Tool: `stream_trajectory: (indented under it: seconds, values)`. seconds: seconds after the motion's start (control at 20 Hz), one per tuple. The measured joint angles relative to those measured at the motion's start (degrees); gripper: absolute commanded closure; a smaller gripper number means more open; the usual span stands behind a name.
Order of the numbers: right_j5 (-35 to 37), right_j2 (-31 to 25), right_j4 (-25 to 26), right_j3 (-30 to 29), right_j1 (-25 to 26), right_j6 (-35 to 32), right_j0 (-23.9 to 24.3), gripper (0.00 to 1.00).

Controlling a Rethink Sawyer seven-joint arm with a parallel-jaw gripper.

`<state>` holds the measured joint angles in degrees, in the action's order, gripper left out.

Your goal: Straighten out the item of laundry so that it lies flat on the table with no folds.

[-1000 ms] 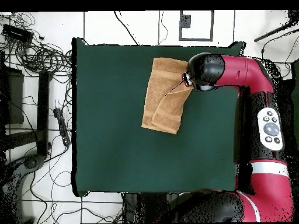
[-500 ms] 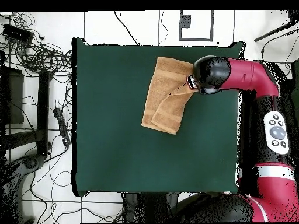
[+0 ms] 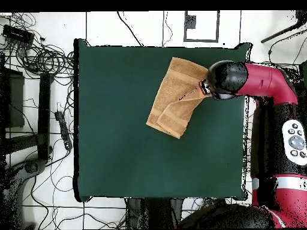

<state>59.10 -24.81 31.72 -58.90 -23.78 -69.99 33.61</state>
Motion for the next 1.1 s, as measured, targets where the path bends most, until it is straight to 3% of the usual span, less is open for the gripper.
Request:
stream_trajectory:
  seconds: [0.7,1.1]
  values:
    - [-0.69,-0.04,0.31,-2.86,-0.8,4.51,2.34,1.0]
    - [-5.68,-0.04,0.56,-7.09,-1.14,4.51,4.49,1.0]
